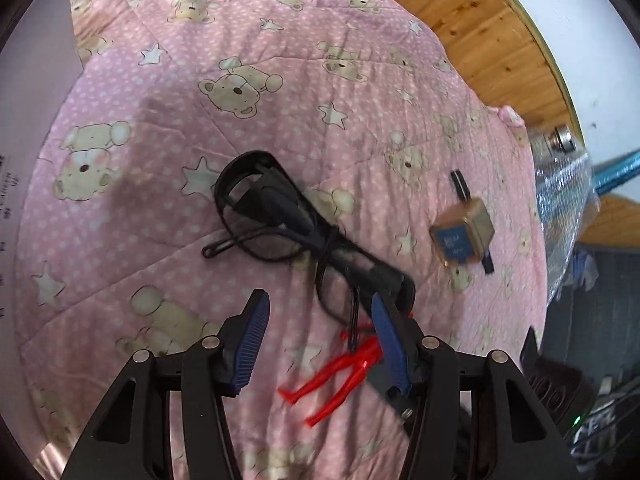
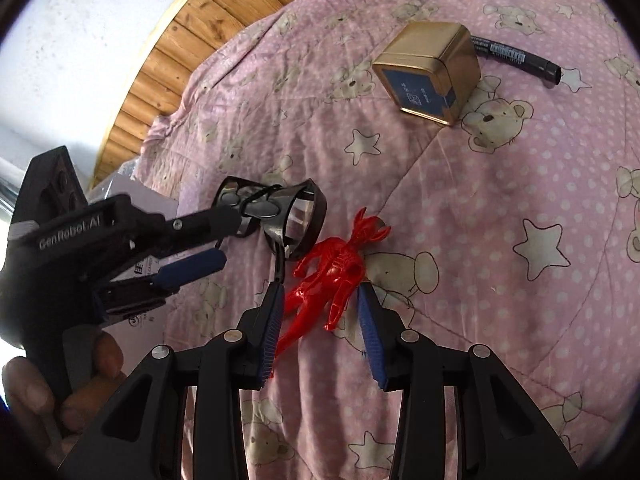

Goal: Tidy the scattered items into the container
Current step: 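Grasp the red figure with the right gripper while the left grasps the black glasses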

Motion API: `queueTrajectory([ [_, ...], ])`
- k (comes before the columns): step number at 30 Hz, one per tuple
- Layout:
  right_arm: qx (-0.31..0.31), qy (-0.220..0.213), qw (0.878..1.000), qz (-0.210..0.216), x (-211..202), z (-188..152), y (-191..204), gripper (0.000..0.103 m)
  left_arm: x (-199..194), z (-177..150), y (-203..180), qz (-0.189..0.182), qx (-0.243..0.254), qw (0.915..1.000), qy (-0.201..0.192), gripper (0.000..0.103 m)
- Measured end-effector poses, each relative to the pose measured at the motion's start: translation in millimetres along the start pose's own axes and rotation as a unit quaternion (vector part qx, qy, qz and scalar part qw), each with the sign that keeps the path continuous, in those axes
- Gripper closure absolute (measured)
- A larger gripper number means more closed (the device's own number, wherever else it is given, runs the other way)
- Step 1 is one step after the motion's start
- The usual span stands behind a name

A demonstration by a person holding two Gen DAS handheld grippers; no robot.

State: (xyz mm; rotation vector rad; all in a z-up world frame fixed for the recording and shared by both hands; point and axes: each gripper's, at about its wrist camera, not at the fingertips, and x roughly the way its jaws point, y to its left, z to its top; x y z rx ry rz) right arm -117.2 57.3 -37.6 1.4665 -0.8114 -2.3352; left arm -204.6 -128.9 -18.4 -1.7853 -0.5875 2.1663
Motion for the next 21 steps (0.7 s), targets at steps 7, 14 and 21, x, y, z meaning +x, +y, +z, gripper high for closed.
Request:
queueTrajectory([
  [7, -0.063, -0.014, 0.998, -0.028, 14.3, 3.2, 22.6, 0.049, 19.8, 27.5, -3.2, 0.022, -0.021, 0.9995, -0.007, 0.045],
  [14, -0.128, -0.020, 0.989, -0.065, 17.2, 0.3, 35.7, 0.080, 28.4, 38.7, -22.9, 0.109, 0.050, 0.9923, -0.030, 0.054],
  [21, -0.150, -0.015, 0.986, -0.074, 19.6, -1.6, 35.7, 0.079, 22.6, 37.5, -25.3, 0.111, 0.075, 0.9903, -0.038, 0.072],
])
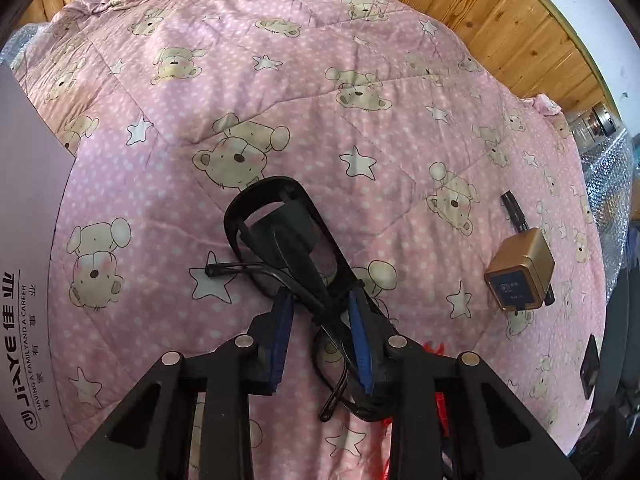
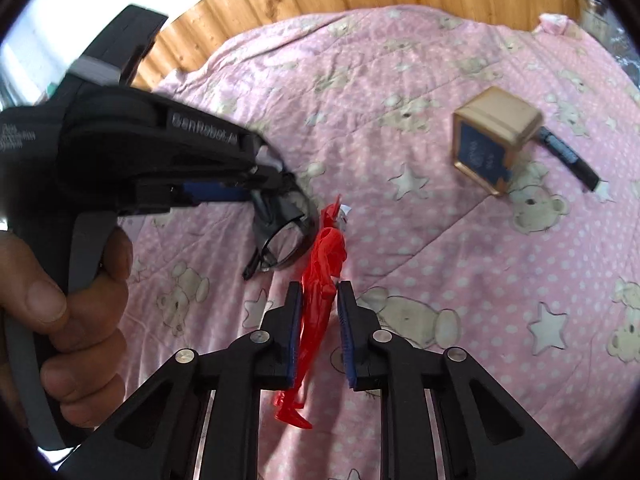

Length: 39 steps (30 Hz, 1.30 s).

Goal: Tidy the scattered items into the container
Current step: 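Grasp the red figure with the right gripper while the left grasps the black glasses, then lift the red figure and glasses and carry them over the white box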

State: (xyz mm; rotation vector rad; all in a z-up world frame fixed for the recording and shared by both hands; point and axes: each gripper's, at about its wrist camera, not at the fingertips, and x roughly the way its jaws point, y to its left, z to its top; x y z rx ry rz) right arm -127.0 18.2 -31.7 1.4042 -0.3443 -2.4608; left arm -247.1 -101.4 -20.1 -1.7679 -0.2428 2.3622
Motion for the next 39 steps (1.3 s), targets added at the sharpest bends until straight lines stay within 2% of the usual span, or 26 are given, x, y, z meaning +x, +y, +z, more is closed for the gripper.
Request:
queueTrajectory([
  [2, -0.005, -0.001, 1.000, 0.003, 3.9, -0.6, 2.9, 0.069, 2.0, 0.9, -4.8, 0.005, 0.010, 0.9999, -0.002, 0.060],
  [3, -0.016, -0.002, 1.000, 0.000, 4.6, 0.3, 7.2, 0.067, 5.4, 0.2, -9.5, 0.014, 0.028, 0.9995, -0.006, 0.048],
  [4, -0.029, -0.004, 1.000, -0.008, 5.2, 0.3, 9.4, 0.067, 8.8, -0.4, -14.3, 0.022, 0.046, 0.9986, -0.011, 0.047],
  [5, -0.038, -0.005, 0.999, -0.014, 5.1, 0.2, 11.2, 0.072, 11.3, -1.1, -18.5, 0.031, 0.064, 0.9973, -0.017, 0.048],
  [7, -0.030, -0.004, 0.999, -0.011, 1.4, 1.4, 6.4, 0.082, 7.2, -2.4, -19.7, 0.039, 0.080, 0.9954, -0.034, 0.070],
  [9, -0.013, -0.007, 1.000, -0.001, -6.3, 2.5, -0.6, 0.086, -1.8, -2.7, -14.2, 0.015, 0.071, 0.9967, -0.036, 0.086],
  [10, -0.013, -0.013, 1.000, -0.002, -11.5, 3.0, -0.5, 0.086, -7.3, -4.1, -11.5, 0.005, 0.067, 0.9970, -0.037, 0.089],
  [18, 0.011, -0.036, 0.999, 0.022, -40.3, 3.0, 0.9, 0.086, -58.2, -27.5, -2.5, -0.017, 0.076, 0.9950, -0.063, 0.091],
  [25, 0.002, -0.049, 0.998, 0.031, -59.9, 0.0, 23.9, 0.086, -98.2, -53.7, 0.6, -0.027, 0.078, 0.9937, -0.076, 0.091],
  [39, -0.026, -0.069, 0.997, 0.034, -102.0, -24.1, 67.2, 0.086, -145.7, -101.1, 22.9, -0.043, 0.068, 0.9925, -0.092, 0.091],
])
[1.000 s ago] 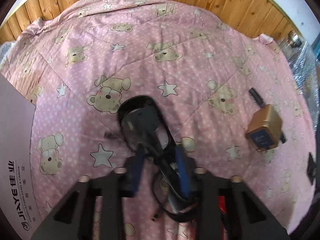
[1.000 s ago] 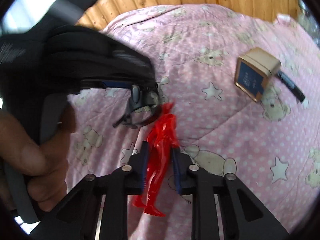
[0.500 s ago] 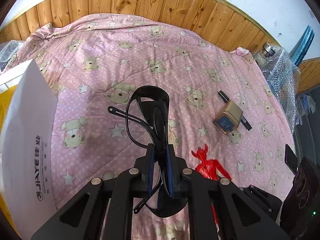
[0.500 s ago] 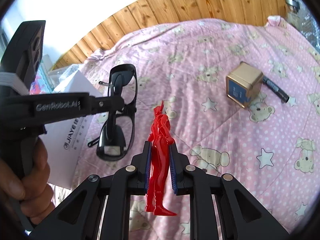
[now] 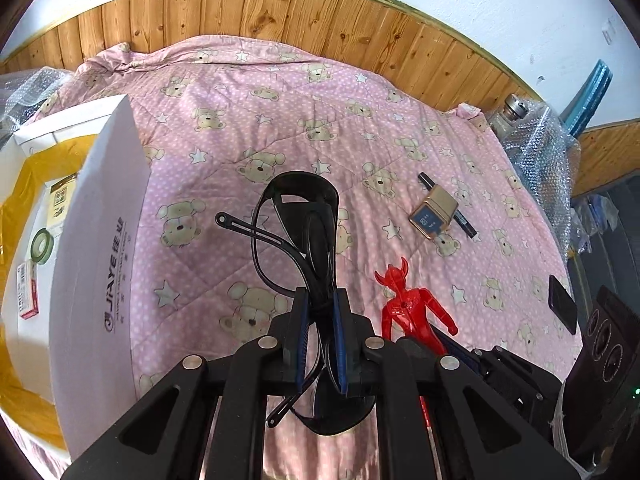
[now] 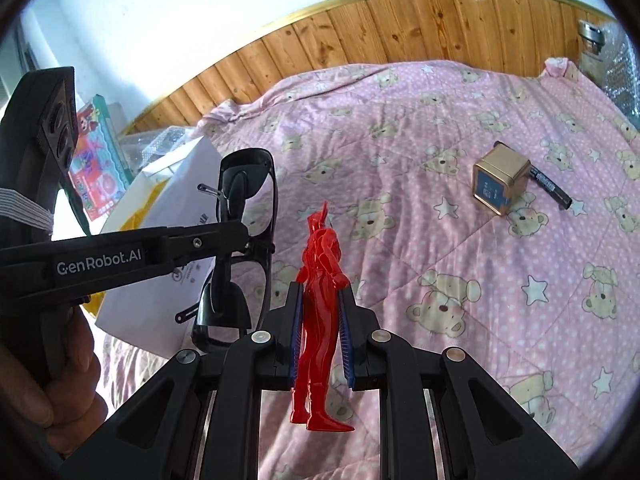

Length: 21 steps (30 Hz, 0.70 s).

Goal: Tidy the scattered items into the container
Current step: 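Lift the red figure and glasses and carry them over the white box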

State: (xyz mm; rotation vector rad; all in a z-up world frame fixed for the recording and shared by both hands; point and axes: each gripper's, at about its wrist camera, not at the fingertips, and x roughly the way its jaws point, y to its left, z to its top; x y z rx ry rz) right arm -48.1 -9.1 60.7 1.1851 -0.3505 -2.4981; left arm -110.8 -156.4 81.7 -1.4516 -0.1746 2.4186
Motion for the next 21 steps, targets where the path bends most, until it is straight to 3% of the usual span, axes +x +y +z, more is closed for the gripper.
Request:
queueTrajectory([
  [21, -0.047, -0.025, 0.999, -0.001, -37.5, -19.2, 59.7, 0.086, -76.3, -40.2, 18.9, -0.021, -0.006, 0.9985, -0.050, 0.091],
])
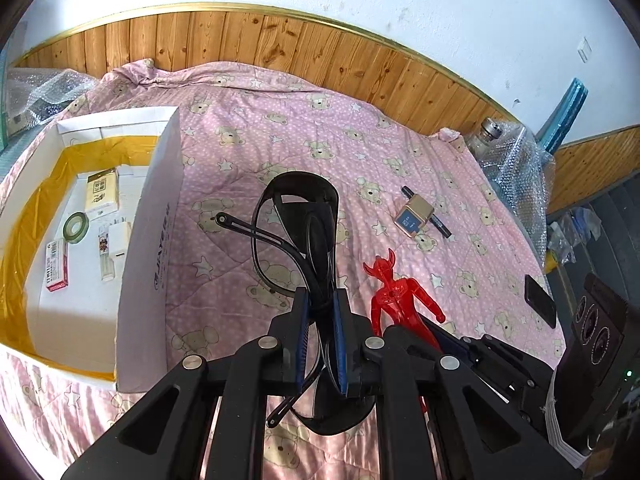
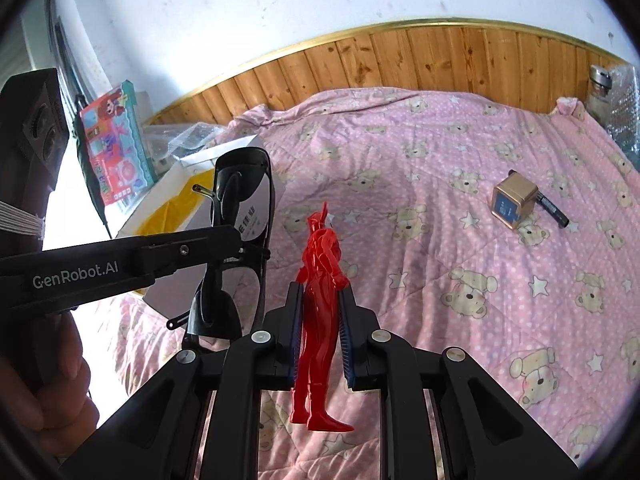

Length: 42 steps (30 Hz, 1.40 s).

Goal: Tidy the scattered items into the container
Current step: 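Lift the red figure and glasses and carry them over the white box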

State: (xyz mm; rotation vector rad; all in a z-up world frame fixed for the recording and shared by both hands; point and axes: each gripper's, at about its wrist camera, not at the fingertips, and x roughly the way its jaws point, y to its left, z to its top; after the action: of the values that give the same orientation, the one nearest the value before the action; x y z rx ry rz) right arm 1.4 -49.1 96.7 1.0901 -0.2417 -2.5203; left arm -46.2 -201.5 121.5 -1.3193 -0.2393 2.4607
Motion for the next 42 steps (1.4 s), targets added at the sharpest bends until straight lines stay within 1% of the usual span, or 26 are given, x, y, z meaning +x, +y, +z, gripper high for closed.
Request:
queueTrajectory([
  [11, -0.009, -0.009, 1.000, -0.001, -17.4, -12.0, 12.6, 0.086, -22.2, -14.5, -4.1, -0.011, 0.004, 0.9998, -0.014, 0.091],
  [19, -0.019, -0.013, 1.000, 0.003, -25.6, -19.6, 25.8, 0.086, -37.4, -27.5, 1.4, -0.012, -0.002, 0.9996, -0.025, 0.091],
  [29, -0.038, -0.015, 0.999, 0.010, -31.4, -25.6, 51.8, 0.086, -61.9, -40.1, 17.8, -0.009, -0.008, 0.9988, -0.048, 0.091],
  [42, -0.069, -0.017, 0.997, 0.019, -31.3, -22.2, 93.0, 0.086, -88.3, -52.3, 54.5, -0.007, -0.036, 0.9973, -0.063, 0.091],
])
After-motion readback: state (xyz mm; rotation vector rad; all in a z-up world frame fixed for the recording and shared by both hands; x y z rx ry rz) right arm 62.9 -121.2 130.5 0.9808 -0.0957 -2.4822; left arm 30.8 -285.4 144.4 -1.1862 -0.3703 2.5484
